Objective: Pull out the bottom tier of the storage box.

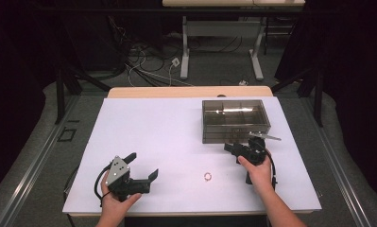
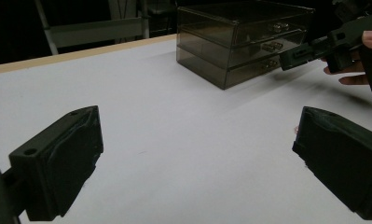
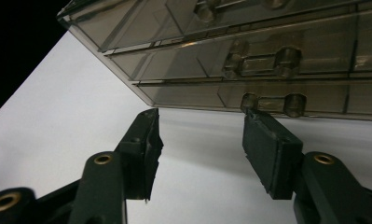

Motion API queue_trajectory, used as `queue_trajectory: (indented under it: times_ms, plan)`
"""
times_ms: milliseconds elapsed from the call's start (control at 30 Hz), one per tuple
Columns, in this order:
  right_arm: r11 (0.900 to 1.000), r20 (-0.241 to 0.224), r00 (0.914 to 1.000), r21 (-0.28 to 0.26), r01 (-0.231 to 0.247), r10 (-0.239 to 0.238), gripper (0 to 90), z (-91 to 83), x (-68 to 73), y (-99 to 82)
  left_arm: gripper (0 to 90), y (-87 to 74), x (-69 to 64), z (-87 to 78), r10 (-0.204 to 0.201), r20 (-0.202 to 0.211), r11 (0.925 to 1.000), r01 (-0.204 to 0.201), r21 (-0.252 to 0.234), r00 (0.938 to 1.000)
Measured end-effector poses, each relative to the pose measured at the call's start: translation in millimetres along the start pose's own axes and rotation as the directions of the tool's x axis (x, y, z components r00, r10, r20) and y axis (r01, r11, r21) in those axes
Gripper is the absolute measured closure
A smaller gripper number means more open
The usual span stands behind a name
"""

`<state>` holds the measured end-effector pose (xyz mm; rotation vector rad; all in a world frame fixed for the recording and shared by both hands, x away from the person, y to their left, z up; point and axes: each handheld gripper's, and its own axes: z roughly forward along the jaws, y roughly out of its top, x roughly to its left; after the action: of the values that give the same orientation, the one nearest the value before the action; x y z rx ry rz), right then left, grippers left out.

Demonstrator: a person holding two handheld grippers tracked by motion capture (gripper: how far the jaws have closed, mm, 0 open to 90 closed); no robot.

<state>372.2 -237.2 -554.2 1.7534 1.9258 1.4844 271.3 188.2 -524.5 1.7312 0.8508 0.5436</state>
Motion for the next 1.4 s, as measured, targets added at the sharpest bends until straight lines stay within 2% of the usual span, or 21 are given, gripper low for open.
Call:
queue_trajectory:
  times_ms: [33,233,333,400,433,567,633,800,833,867,900,933,967,1000,1033,1067,1100,1233,1267,1300,1400]
  plan:
    - [0.9998,0.001,0.9998,0.001,-0.019,0.019,48.2,0.1,0.0,0.2,1.4,0.0,0.0,0.0,0.0,-0.001,1.0,0.0,0.0,1.0]
    - [0.999,0.032,0.9986,0.007,-0.043,0.043,52.8,-1.7,-1.7,1.2,1.4,-0.2,-0.6,0.1,0.0,-0.003,1.0,0.0,0.002,1.0]
    - [0.9976,0.03,0.9972,-0.016,-0.068,0.068,54.5,0.3,-3.7,1.1,1.4,-0.4,-0.5,-0.3,-0.001,-0.004,1.0,0.001,0.003,1.0]
    - [0.997,0.038,0.9964,0.011,-0.077,0.076,55.1,-0.5,-4.8,2.0,1.4,-0.6,-0.2,-1.1,0.0,-0.008,1.0,0.001,0.005,1.0]
    - [0.9961,0.034,0.9955,-0.005,-0.088,0.088,56.0,1.0,-5.6,1.5,1.4,-0.7,0.1,-1.5,0.0,-0.009,1.0,0.0,0.005,1.0]
    - [0.994,0.042,0.9934,0.019,-0.108,0.107,57.4,3.6,-8.1,2.2,1.4,-1.3,0.7,-3.3,-0.001,-0.017,1.0,0.001,0.007,0.9999]
    - [0.9906,0.029,0.9902,0.008,-0.137,0.136,57.7,6.5,-10.0,1.7,1.4,-1.4,0.9,-4.4,0.003,-0.02,1.0,-0.003,0.009,0.9998]
    - [0.979,0.018,0.9797,0.038,-0.2,0.2,60.0,8.3,-17.9,2.8,1.4,-2.3,1.1,-6.5,-0.005,-0.03,1.0,0.005,0.006,0.9995]
    - [0.975,0.014,0.9751,0.017,-0.221,0.221,60.3,10.4,-18.6,2.1,1.4,-2.4,1.2,-6.6,-0.01,-0.031,1.0,0.01,0.002,0.9995]
    - [0.9716,0.015,0.9726,0.043,-0.233,0.232,61.0,9.7,-20.0,2.8,1.4,-2.5,1.3,-6.9,-0.011,-0.032,0.9999,0.011,0.001,0.9994]
    - [0.9701,0.01,0.9707,0.033,-0.24,0.24,61.5,11.0,-21.7,1.9,1.4,-2.5,1.5,-7.3,-0.011,-0.033,0.9999,0.011,0.002,0.9994]
    - [0.9665,0.007,0.9685,0.063,-0.249,0.249,61.7,10.2,-23.2,2.3,1.4,-2.6,1.5,-7.5,-0.011,-0.034,0.9999,0.011,0.002,0.9994]
    - [0.9662,-0.005,0.9668,0.037,-0.255,0.256,61.8,12.9,-24.6,1.3,1.4,-2.7,1.6,-7.6,-0.011,-0.035,0.9999,0.011,0.002,0.9993]
    - [0.96,0.002,0.9624,0.069,-0.271,0.272,62.2,11.5,-24.9,2.2,1.4,-2.8,1.7,-7.7,-0.009,-0.036,0.9999,0.009,0.004,0.9993]
    - [0.9571,-0.001,0.9583,0.052,-0.285,0.286,62.6,13.4,-24.9,1.8,1.4,-2.9,1.7,-7.8,-0.01,-0.037,0.9999,0.01,0.004,0.9993]
    - [0.9583,-0.011,0.9602,0.068,-0.278,0.279,62.8,13.5,-26.5,2.1,1.4,-2.9,1.6,-7.8,-0.01,-0.038,0.9999,0.01,0.004,0.9992]
    - [0.9551,-0.003,0.9576,0.073,-0.287,0.288,63.1,13.4,-26.2,2.2,1.4,-2.9,1.5,-8.0,-0.009,-0.039,1.0,0.009,0.003,0.9992]
    - [0.9551,-0.008,0.9567,0.06,-0.29,0.291,64.2,16.3,-27.4,1.2,1.4,-3.3,1.2,-8.4,-0.012,-0.039,0.9999,0.013,0.004,0.9992]
    - [0.9504,-0.006,0.9513,0.048,-0.308,0.308,64.5,17.5,-26.1,0.9,1.4,-3.4,1.3,-8.3,-0.013,-0.04,0.9999,0.013,0.004,0.9991]
    - [0.953,-0.012,0.9554,0.075,-0.294,0.295,64.6,16.5,-28.0,1.6,1.4,-3.4,1.3,-8.3,-0.012,-0.04,0.9999,0.013,0.005,0.9991]
    - [0.9509,-0.001,0.9532,0.07,-0.301,0.302,66.7,17.3,-28.0,1.5,1.4,-3.7,1.4,-8.4,-0.014,-0.042,0.9999,0.014,0.005,0.999]
